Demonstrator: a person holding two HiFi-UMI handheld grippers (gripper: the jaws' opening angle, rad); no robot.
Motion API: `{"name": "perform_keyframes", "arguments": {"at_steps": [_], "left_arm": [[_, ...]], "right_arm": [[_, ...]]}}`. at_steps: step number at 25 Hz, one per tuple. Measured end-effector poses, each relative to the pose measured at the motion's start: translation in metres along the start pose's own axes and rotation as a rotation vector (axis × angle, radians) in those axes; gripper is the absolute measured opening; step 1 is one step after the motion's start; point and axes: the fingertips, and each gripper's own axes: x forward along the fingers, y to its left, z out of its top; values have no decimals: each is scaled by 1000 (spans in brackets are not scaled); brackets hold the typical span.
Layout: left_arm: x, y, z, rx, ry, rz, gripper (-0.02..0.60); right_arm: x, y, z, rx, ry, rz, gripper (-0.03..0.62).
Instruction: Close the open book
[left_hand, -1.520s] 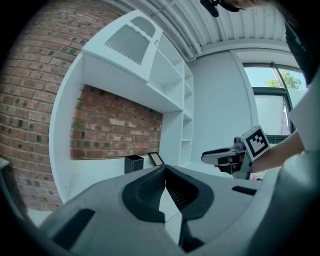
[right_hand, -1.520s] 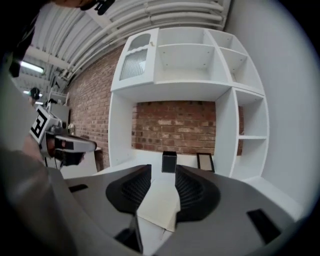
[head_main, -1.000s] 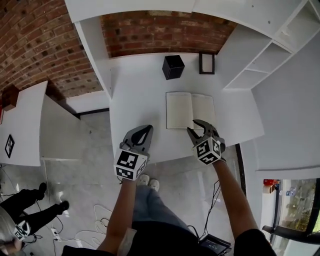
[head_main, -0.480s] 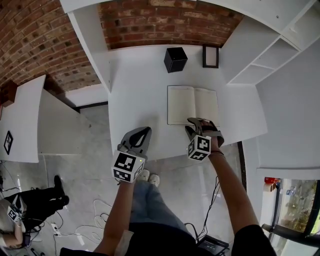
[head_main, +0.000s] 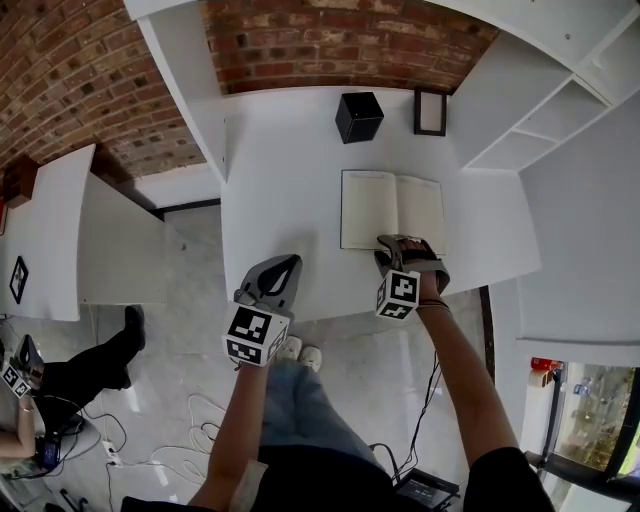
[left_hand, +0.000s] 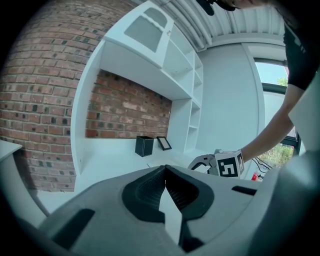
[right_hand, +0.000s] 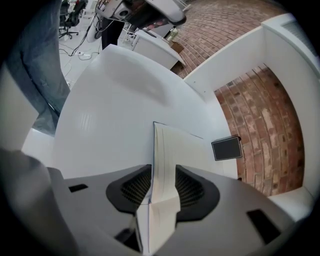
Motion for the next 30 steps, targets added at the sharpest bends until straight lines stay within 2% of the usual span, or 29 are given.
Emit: {"name": "perform_keyframes", "arguments": {"at_steps": [9, 16, 21, 24, 30], "left_arm": [[1, 0, 0, 7, 4, 0, 8], [-1, 5, -2, 8, 11, 13, 8], [0, 5, -2, 8, 16, 12, 8], [3, 3, -3, 8, 18, 5, 8], [7, -1, -3, 9, 22, -6, 9]], "right_arm": [[8, 3, -5, -39, 33, 7, 130], [12, 1, -5, -10, 49, -34, 130], [8, 3, -5, 25, 38, -83, 77], [4, 0, -5, 90, 26, -117, 44], [-6, -10, -6, 310, -36, -173, 32]]}}
